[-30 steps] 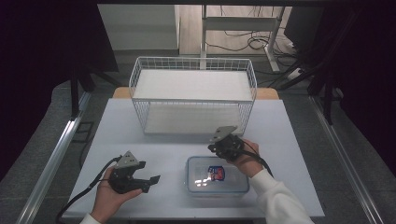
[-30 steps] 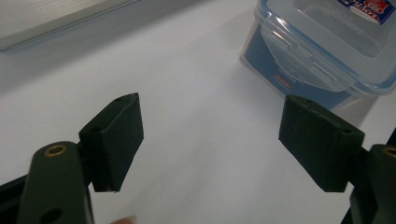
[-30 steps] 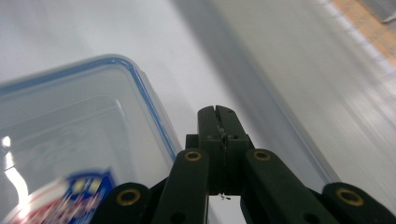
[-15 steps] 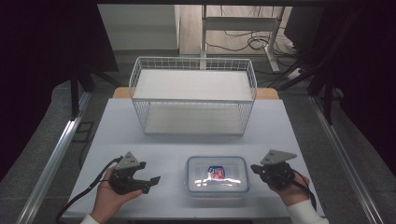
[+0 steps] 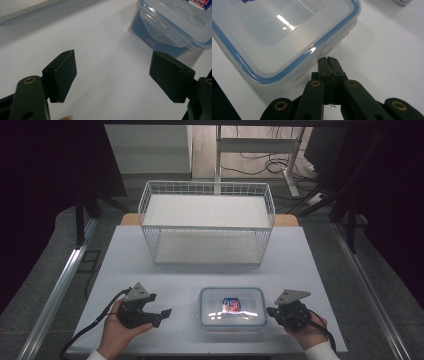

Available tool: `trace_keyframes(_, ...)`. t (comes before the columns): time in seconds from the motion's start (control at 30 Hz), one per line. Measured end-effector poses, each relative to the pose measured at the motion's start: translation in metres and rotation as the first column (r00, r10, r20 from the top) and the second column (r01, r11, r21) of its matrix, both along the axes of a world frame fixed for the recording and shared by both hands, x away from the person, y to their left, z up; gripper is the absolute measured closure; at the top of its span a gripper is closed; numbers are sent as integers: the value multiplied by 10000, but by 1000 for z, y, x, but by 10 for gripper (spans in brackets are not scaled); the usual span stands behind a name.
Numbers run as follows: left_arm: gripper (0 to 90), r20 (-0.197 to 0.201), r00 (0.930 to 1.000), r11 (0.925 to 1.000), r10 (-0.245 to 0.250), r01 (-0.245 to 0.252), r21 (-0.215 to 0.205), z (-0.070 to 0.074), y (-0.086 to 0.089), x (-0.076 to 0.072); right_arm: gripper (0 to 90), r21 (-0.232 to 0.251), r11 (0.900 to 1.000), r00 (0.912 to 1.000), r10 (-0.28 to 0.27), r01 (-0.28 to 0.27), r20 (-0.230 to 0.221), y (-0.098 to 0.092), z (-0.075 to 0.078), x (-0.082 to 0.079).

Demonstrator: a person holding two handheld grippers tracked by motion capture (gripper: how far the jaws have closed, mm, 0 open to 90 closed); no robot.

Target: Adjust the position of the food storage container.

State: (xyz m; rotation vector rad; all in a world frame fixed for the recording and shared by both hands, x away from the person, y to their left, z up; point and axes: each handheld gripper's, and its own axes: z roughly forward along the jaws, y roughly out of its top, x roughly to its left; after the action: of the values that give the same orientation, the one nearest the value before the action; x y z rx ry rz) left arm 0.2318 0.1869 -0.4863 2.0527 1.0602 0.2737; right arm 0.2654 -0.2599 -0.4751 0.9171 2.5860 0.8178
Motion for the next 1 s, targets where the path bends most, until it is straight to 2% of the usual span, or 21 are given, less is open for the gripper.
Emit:
trace_keyframes(0.13,218,22,10000,10000,43,-43,-4,1,1,-1,890,-65,10000,10000,52,-52,-28,9,0,1)
trace_keyframes(0.23,218,82,9999,10000,83,-83,2,2,2,-1,890,-282,9993,9996,252,-249,89,24,0,4)
trace_keyframes(0.27,218,99,9999,9999,122,-122,-14,3,3,-1,890,-322,9989,9993,358,-353,127,36,-1,7)
trace_keyframes(0.3,218,99,9999,9999,122,-122,-14,3,3,-1,890,-322,9989,9993,358,-353,127,36,-1,7)
trace_keyframes(0.33,218,115,9999,9999,105,-105,30,3,3,-1,890,-323,9980,9984,547,-542,135,46,-1,10)
trace_keyframes(0.47,218,141,9998,9998,151,-152,104,3,4,-1,890,-285,9974,9975,667,-661,223,58,-4,14)
trace_keyframes(0.57,218,164,9997,9998,192,-193,70,4,5,-2,890,-429,9950,9957,909,-900,185,69,-9,16)
trace_keyframes(0.83,218,70,9996,9996,269,-269,-45,3,5,2,890,-307,9926,9928,1179,-1172,208,74,-10,13)
trace_keyframes(0.9,218,74,9996,9996,287,-286,-71,3,5,2,890,-411,9921,9923,1198,-1185,327,74,-10,12)
trace_keyframes(1.0,218,104,9995,9994,291,-290,-165,4,5,2,889,-291,9931,9922,1148,-1135,475,71,-8,11)
